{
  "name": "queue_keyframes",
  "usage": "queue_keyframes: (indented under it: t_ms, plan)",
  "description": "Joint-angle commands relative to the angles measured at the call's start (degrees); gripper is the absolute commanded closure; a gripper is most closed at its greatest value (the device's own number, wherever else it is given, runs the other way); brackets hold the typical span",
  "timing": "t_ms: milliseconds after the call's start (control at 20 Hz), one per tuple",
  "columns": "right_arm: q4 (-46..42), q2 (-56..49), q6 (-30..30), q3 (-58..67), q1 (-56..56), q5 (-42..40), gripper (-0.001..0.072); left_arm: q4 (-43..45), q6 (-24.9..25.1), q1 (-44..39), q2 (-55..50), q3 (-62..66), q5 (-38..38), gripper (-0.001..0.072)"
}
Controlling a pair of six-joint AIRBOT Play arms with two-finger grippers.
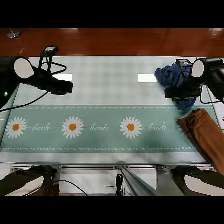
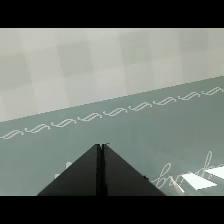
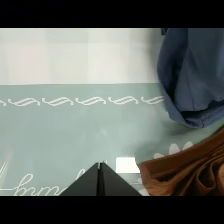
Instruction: Fold the shirts.
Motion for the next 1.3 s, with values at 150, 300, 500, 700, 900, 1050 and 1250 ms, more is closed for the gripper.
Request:
queue_keyframes:
  t_ms: [150,300,500,700,900,1050,1250]
  plan:
    - [0.0,0.0,0.0,0.0,0.1,0.0,0.0680,0.0,0.0,0.0,0.0,0.0,0.0,0.0683]
    - [0.0,0.0,0.0,0.0,0.1,0.0,0.0680,0.0,0.0,0.0,0.0,0.0,0.0,0.0683]
    - [0.0,0.0,0.0,0.0,0.1,0.0,0.0679,0.0,0.0,0.0,0.0,0.0,0.0,0.0683]
    - [0.0,0.0,0.0,0.0,0.1,0.0,0.0680,0.0,0.0,0.0,0.0,0.0,0.0,0.0683]
    - [-0.2,0.0,0.0,0.0,0.0,-4.0,0.0680,0.0,0.0,0.0,0.0,0.0,2.7,0.0683]
    - [-3.5,0.0,0.0,0.0,0.1,-9.1,0.0680,0.0,0.0,0.0,0.0,0.0,5.9,0.0683]
    - [-14.2,-0.3,4.1,0.0,-0.4,-22.9,0.0074,0.7,0.0,0.7,-1.5,0.0,14.9,0.0609]
